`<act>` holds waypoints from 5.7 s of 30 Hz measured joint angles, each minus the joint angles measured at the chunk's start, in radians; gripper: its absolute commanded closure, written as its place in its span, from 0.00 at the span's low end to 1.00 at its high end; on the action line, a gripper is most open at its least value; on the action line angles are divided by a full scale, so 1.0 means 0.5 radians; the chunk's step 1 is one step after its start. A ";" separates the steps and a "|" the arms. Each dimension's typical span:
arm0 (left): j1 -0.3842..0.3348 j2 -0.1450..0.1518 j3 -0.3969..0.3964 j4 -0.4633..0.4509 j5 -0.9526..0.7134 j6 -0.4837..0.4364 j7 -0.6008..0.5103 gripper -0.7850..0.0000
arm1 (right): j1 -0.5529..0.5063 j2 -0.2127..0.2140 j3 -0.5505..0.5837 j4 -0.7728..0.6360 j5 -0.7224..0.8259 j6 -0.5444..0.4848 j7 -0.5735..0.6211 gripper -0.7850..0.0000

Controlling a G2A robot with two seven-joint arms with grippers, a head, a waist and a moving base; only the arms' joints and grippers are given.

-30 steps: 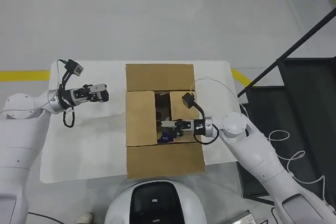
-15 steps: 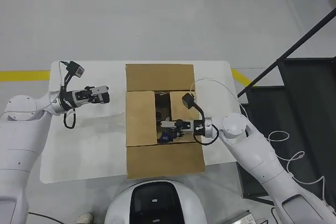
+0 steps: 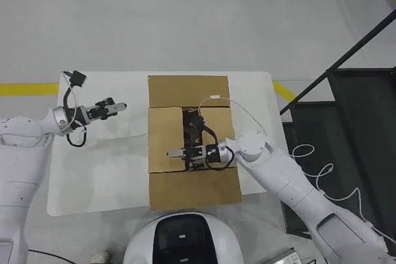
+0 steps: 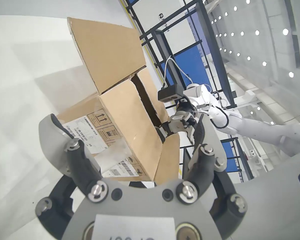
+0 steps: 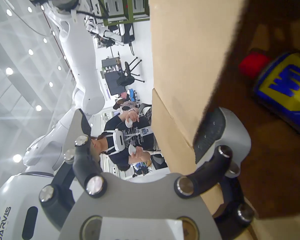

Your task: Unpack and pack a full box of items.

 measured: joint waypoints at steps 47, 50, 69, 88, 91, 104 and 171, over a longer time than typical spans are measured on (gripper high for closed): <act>-0.039 -0.100 0.394 0.238 0.030 0.142 0.067 0.00 | -0.386 -0.017 0.519 -0.454 -0.256 -0.052 -0.264 0.00; -0.054 -0.123 0.456 0.247 0.075 0.152 0.113 0.00 | -0.568 0.032 0.733 -0.576 -0.244 -0.047 -0.235 0.00; -0.255 -0.099 0.353 -0.140 -0.056 0.233 -0.179 0.00 | -1.022 0.131 1.286 -0.639 -0.031 -0.175 -0.144 0.00; -0.494 -0.482 1.148 0.008 -0.191 0.701 0.446 0.00 | -1.191 0.158 1.460 -0.509 0.176 -0.310 -0.095 0.00; -0.509 -0.512 1.196 0.051 -0.192 0.657 0.398 0.00 | -1.177 0.157 1.445 -0.489 0.184 -0.311 -0.090 0.00; -0.493 -0.510 1.180 0.044 -0.209 0.669 0.425 0.00 | -1.178 0.157 1.443 -0.496 0.179 -0.308 -0.099 0.00; 0.282 -0.458 0.176 -0.723 0.180 0.338 0.296 0.00 | -1.254 0.107 1.266 -0.613 -0.814 -0.235 -1.526 0.00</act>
